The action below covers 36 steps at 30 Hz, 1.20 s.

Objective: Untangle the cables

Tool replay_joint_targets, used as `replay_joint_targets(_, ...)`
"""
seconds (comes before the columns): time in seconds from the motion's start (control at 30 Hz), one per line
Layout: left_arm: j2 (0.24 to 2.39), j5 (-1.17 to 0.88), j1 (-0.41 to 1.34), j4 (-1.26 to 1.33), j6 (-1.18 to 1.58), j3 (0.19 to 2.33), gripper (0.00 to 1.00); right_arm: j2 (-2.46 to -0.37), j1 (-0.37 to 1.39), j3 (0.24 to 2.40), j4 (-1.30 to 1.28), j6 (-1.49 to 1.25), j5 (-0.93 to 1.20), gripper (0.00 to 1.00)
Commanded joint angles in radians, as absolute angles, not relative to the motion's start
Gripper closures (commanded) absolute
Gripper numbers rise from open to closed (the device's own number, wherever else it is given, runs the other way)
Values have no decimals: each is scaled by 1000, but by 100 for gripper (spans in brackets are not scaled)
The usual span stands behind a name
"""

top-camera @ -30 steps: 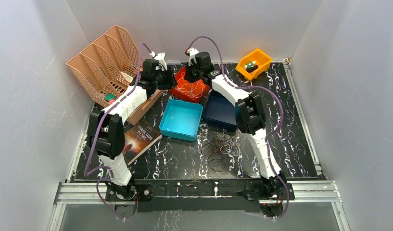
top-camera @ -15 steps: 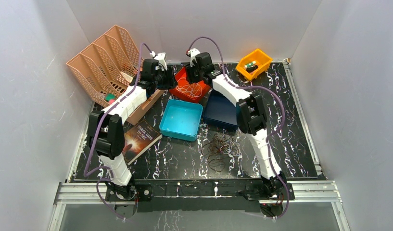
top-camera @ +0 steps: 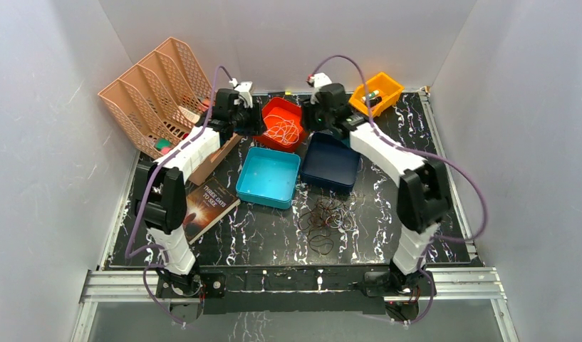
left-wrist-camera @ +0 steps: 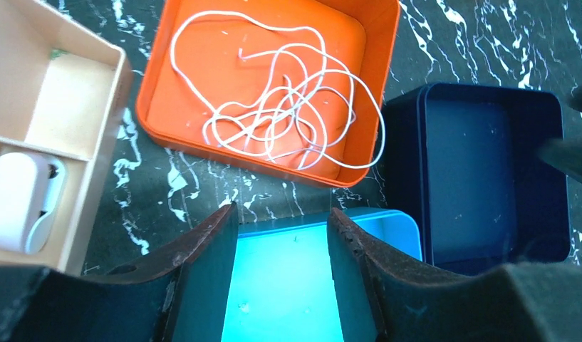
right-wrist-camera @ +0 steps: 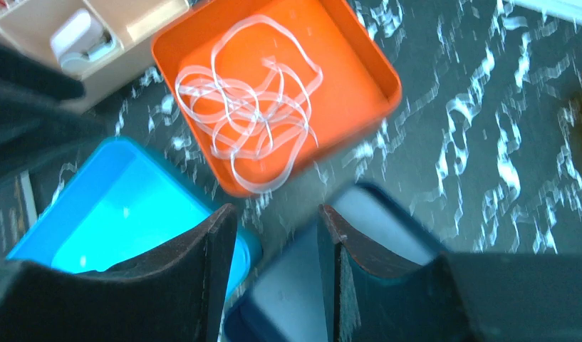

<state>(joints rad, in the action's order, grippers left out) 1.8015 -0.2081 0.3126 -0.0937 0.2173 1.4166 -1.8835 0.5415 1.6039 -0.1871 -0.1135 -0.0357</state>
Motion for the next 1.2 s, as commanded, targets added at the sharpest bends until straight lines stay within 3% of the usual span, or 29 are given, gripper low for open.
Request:
replay_joint_targets(0.0,1821,-234,380,-139,164,1484,52,-1643,498,1372,-154,-221,-26,46)
replay_joint_targets(0.27,1955,-137,522,-205,113,1607,51,-1340,497,1006,-191,-279,28,47)
replay_joint_targets(0.53,2104,-59,528,-269,133,1810,51,-1147,497,788,-188,-358,91,48)
replay_joint_targets(1.17,2362,-147,447,-339,262,2099,57,-1104,497,725,-206,-364,125,54)
